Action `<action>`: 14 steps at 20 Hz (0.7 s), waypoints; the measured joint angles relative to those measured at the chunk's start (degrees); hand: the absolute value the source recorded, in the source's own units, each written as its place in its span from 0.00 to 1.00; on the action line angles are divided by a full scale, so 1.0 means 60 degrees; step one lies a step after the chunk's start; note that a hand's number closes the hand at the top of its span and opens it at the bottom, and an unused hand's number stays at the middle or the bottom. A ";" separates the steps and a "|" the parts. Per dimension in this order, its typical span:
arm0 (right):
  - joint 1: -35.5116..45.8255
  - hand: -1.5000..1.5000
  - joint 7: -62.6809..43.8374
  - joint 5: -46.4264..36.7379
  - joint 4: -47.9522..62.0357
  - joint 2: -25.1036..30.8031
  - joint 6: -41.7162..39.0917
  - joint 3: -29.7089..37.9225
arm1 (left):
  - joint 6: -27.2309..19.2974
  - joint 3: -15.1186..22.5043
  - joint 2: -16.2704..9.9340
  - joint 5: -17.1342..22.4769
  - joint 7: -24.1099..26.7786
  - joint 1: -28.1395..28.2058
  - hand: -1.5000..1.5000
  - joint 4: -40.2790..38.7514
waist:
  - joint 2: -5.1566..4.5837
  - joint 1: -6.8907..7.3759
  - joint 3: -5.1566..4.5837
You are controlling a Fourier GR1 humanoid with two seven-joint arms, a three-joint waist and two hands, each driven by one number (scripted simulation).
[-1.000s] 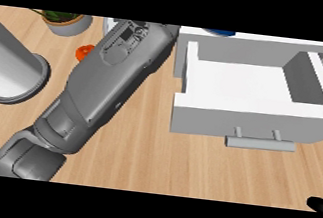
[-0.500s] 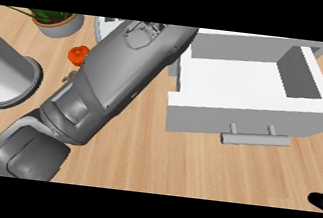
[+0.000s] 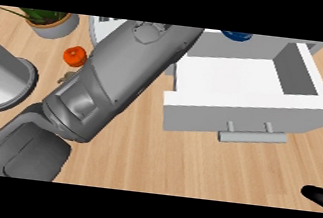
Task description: Pick up the can, place it into the drawer and close the drawer
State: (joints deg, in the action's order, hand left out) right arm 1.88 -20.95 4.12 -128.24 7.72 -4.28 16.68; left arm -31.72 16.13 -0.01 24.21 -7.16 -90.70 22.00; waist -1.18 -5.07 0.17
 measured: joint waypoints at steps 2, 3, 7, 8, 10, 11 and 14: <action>0.0116 0.00 -0.0126 0.0034 -0.0026 0.0035 0.0033 -0.0011 | -0.0224 0.0045 0.0000 0.0104 0.0157 -0.0088 0.00 -0.0222 | -0.0026 -0.0078 0.0002; 0.0125 0.00 -0.0144 0.0095 -0.0017 0.0073 -0.0006 0.0014 | -0.0352 0.0071 0.0000 0.0142 0.0167 -0.0168 0.00 -0.0340 | -0.0030 -0.0102 0.0003; 0.0295 0.00 0.0050 -0.0163 0.0123 0.0306 -0.0135 -0.0041 | -0.0603 0.0092 0.0000 0.0305 0.0460 -0.0317 0.00 -0.0665 | -0.0078 -0.0160 0.0006; 0.0308 0.00 0.0099 -0.0210 0.0111 0.0410 -0.0198 -0.0010 | -0.0671 0.0122 0.0000 0.0366 0.0527 -0.0294 0.00 -0.0682 | -0.0073 -0.0173 0.0006; 0.0351 0.00 0.0246 -0.0420 0.0093 0.0512 -0.0288 -0.0128 | -0.0734 0.0174 0.0000 0.0531 0.0653 -0.0209 0.00 -0.0682 | -0.0070 -0.0183 0.0005; 0.0411 0.00 0.0318 -0.0544 0.0102 0.0594 -0.0334 -0.0177 | -0.0737 0.0171 0.0002 0.0612 0.0662 -0.0231 0.00 -0.0687 | -0.0065 -0.0157 0.0004; 0.0565 0.00 0.0671 -0.1072 0.0223 0.0806 -0.0473 -0.0434 | -0.0867 0.0203 0.0001 0.0855 0.0724 -0.0285 0.00 -0.0687 | -0.0079 -0.0160 0.0004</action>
State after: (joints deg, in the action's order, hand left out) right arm 5.27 -16.93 -2.31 -126.91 12.56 -7.11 14.07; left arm -36.92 17.35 0.00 29.34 -2.81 -92.40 17.88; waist -1.66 -6.03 0.20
